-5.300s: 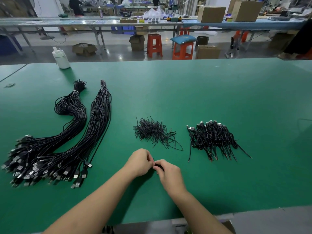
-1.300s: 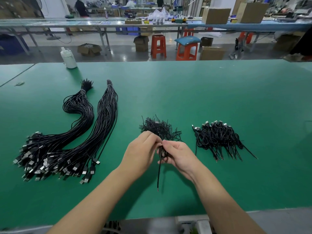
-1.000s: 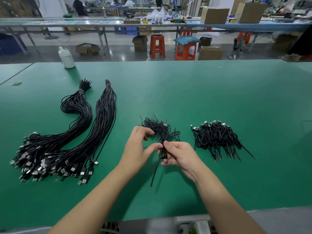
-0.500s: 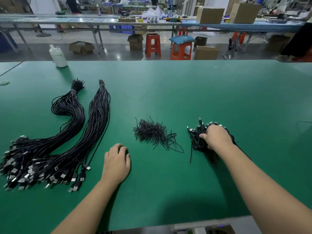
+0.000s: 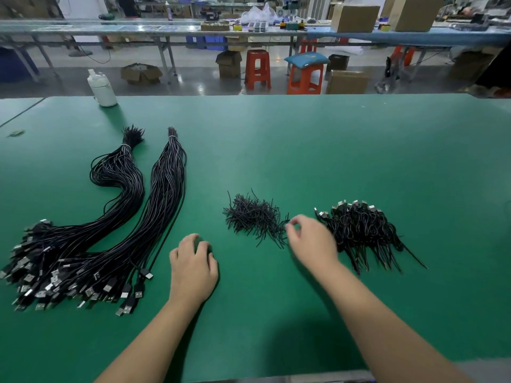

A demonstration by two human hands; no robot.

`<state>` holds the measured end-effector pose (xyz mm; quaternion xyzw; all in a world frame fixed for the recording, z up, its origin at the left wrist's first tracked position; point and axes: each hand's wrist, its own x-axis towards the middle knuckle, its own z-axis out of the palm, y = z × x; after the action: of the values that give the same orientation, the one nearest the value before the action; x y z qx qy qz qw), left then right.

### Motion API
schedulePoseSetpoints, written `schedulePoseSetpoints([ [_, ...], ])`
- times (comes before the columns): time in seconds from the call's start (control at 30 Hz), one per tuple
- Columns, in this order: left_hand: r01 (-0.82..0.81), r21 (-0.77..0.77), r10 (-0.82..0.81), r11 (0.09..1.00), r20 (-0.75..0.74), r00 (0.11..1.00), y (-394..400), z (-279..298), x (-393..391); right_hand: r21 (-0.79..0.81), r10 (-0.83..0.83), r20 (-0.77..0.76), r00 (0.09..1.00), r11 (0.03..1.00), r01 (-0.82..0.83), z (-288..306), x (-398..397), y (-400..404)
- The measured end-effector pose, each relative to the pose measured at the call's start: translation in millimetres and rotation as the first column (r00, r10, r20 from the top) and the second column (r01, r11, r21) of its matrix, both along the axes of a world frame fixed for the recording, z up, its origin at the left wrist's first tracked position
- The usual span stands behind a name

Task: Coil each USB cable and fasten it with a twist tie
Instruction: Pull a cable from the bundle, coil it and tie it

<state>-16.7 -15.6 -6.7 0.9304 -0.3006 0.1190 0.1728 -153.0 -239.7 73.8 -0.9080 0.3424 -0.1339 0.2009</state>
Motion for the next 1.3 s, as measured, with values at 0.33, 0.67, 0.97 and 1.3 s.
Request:
schedulePoseSetpoints([
  [0.33,-0.361,0.103,0.375,0.927,-0.238,0.896,-3,7,4,0.014,0.026,0.072,0.997,1.0,-0.027,-74,-3,55],
  [0.67,-0.2,0.463,0.308,0.863,-0.171,0.936,10,42,24,0.017,0.049,0.098,0.994,0.999,-0.051,-75,-4,55],
  [0.97,0.121,0.502,0.017,0.856,-0.261,0.965,9,53,13,0.002,0.062,0.088,0.994,0.998,-0.062,-75,-4,56],
  [1.3,0.1,0.745,0.04,0.66,-0.168,0.985,9,64,-5,-0.001,0.069,0.101,0.992,0.998,-0.069,-74,-5,57],
])
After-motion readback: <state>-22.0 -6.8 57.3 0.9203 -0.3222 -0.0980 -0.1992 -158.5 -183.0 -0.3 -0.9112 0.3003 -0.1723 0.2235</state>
